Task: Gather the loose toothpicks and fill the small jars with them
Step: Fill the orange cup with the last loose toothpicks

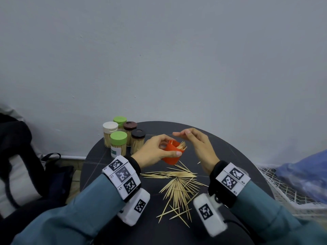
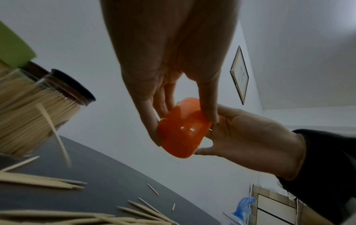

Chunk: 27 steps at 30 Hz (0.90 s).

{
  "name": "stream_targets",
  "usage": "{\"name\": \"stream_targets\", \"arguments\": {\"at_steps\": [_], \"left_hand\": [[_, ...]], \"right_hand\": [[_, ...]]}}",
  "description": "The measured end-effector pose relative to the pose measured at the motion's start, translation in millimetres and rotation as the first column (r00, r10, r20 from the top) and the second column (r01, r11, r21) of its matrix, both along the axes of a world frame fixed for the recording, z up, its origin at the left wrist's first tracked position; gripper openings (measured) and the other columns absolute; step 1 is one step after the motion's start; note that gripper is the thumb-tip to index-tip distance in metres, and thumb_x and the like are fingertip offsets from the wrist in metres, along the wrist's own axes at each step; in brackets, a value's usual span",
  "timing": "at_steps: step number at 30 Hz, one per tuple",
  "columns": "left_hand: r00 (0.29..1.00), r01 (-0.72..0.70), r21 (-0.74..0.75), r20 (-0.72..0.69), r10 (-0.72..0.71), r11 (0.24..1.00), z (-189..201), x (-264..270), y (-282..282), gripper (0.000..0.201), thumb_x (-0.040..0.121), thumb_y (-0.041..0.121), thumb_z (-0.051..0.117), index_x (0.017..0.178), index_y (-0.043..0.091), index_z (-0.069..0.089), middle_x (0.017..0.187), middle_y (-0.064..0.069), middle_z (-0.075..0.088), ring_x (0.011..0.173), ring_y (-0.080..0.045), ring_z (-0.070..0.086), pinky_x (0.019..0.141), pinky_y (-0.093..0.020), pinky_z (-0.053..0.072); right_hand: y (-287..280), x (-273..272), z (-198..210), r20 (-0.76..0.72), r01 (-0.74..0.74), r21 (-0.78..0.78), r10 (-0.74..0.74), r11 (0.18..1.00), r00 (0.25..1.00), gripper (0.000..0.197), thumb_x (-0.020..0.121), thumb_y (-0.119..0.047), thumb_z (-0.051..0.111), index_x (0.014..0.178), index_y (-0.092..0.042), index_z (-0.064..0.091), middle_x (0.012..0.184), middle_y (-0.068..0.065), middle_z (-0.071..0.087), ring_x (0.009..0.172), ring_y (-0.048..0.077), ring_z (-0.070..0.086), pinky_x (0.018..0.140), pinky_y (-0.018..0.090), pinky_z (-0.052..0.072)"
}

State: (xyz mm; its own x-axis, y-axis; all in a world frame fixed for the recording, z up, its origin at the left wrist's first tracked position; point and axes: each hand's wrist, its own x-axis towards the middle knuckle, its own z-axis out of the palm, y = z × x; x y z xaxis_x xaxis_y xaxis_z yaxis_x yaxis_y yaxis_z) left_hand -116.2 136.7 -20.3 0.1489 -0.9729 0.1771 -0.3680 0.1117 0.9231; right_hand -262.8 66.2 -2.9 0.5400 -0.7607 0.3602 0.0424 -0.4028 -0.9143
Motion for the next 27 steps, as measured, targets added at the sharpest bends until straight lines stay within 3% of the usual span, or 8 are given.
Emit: {"name": "stream_targets", "arguments": {"at_steps": [4, 7, 8, 10, 12, 13, 21, 27], "left_hand": [[1.0, -0.009, 0.0, -0.016, 0.009, 1.0, 1.4, 0.1, 0.6, 0.049, 0.076, 0.024, 0.076, 0.121, 0.016, 0.056, 0.118, -0.002, 0.06, 0.112, -0.015, 0.056, 0.089, -0.025, 0.048], [0.999, -0.028, -0.004, -0.032, 0.028, 1.0, 4.3, 2.0, 1.5, 0.05, 0.076, 0.022, 0.076, 0.122, 0.014, 0.056, 0.119, -0.003, 0.061, 0.112, -0.015, 0.056, 0.089, -0.024, 0.049], [0.999, -0.036, -0.011, -0.036, 0.036, 0.999, 5.5, 3.4, 1.8, 0.05, 0.077, 0.021, 0.076, 0.122, 0.013, 0.056, 0.119, -0.002, 0.061, 0.111, -0.014, 0.056, 0.085, -0.02, 0.049], [0.998, -0.045, -0.02, -0.035, 0.045, 0.999, 8.1, 6.1, 3.7, 0.049, 0.078, 0.021, 0.075, 0.122, 0.013, 0.055, 0.118, -0.001, 0.061, 0.108, -0.012, 0.056, 0.077, -0.014, 0.048], [0.998, -0.056, -0.023, -0.028, 0.055, 0.998, 9.7, 9.0, 5.7, 0.049, 0.078, 0.022, 0.074, 0.122, 0.015, 0.055, 0.118, 0.0, 0.06, 0.107, -0.01, 0.055, 0.074, -0.013, 0.047], [0.998, -0.063, -0.024, -0.022, 0.062, 0.998, 10.2, 10.2, 6.5, 0.048, 0.078, 0.022, 0.074, 0.122, 0.016, 0.054, 0.117, 0.001, 0.06, 0.106, -0.01, 0.054, 0.073, -0.013, 0.047], [0.997, -0.072, -0.021, -0.004, 0.072, 0.997, 10.7, 14.0, 10.0, 0.051, 0.078, 0.023, 0.074, 0.124, 0.015, 0.054, 0.118, 0.001, 0.058, 0.107, -0.01, 0.053, 0.074, -0.012, 0.045], [0.998, -0.057, -0.01, 0.005, 0.057, 0.998, 9.7, 10.8, 10.5, 0.051, 0.078, 0.024, 0.075, 0.123, 0.015, 0.055, 0.119, 0.0, 0.059, 0.111, -0.013, 0.055, 0.084, -0.019, 0.046]], "right_hand": [[-10.9, -3.3, 0.6, -0.026, 0.101, 0.011, -0.101, 0.995, 0.995, 0.027, 0.1, -0.022, 0.037, 0.091, -0.015, 0.061, 0.104, -0.004, 0.069, 0.107, 0.008, 0.059, 0.098, 0.022, 0.038], [-30.8, -6.4, -3.3, -0.345, 0.13, -0.02, -0.129, 0.991, 0.93, 0.016, 0.097, -0.021, 0.045, 0.101, -0.015, 0.06, 0.118, 0.004, 0.062, 0.115, 0.017, 0.054, 0.106, 0.032, 0.037], [-35.9, -8.0, -4.7, -0.552, 0.079, -0.051, -0.094, 0.996, 0.828, 0.022, 0.095, -0.025, 0.05, 0.113, -0.013, 0.057, 0.127, 0.006, 0.057, 0.12, 0.018, 0.051, 0.107, 0.033, 0.035], [-39.2, -10.3, -10.6, -0.874, -0.074, -0.032, 0.008, 0.997, 0.486, 0.057, 0.089, -0.038, 0.058, 0.135, -0.01, 0.041, 0.142, 0.007, 0.043, 0.129, 0.02, 0.042, 0.108, 0.032, 0.033], [-33.8, -9.4, -17.3, -0.983, -0.167, -0.046, -0.015, 0.985, 0.184, 0.08, 0.082, -0.055, 0.06, 0.142, -0.01, 0.031, 0.144, 0.008, 0.038, 0.13, 0.022, 0.039, 0.108, 0.035, 0.033], [-31.3, -7.9, -21.0, -0.992, -0.197, -0.075, -0.053, 0.977, 0.118, 0.086, 0.078, -0.06, 0.06, 0.142, -0.01, 0.029, 0.143, 0.008, 0.037, 0.13, 0.023, 0.039, 0.108, 0.037, 0.034], [-23.2, 5.4, -31.5, -0.973, -0.294, -0.225, -0.195, 0.929, 0.127, 0.061, 0.082, -0.04, 0.067, 0.129, -0.006, 0.045, 0.128, 0.007, 0.047, 0.118, 0.024, 0.047, 0.1, 0.039, 0.041], [-18.2, 7.2, -32.3, -0.965, -0.287, -0.234, -0.186, 0.929, 0.185, 0.037, 0.089, -0.025, 0.06, 0.121, -0.006, 0.055, 0.121, 0.01, 0.058, 0.111, 0.023, 0.055, 0.089, 0.028, 0.044]]}}
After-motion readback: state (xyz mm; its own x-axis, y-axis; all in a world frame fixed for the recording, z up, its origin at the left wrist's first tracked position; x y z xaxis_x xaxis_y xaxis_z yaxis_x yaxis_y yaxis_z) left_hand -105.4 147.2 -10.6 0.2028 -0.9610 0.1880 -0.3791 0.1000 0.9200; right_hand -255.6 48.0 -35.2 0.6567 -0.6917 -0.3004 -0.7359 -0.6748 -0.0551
